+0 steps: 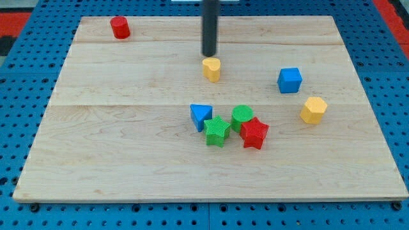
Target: Push the yellow heart to the top center of the board
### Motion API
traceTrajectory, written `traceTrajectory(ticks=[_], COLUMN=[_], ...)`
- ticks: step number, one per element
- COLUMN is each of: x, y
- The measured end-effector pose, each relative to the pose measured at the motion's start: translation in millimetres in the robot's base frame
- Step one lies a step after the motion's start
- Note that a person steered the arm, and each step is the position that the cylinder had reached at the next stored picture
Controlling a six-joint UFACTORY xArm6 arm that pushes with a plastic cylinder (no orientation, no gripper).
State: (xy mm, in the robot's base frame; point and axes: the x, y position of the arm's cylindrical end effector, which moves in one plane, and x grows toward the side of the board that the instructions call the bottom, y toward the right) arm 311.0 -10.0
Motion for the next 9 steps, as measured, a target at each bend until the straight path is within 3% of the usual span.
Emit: traceTrajectory(ticks=[1,2,3,4,6,7,9], x=[3,64,84,31,-30,-6,-52], y=[87,101,69,-25,-39,-52,-50])
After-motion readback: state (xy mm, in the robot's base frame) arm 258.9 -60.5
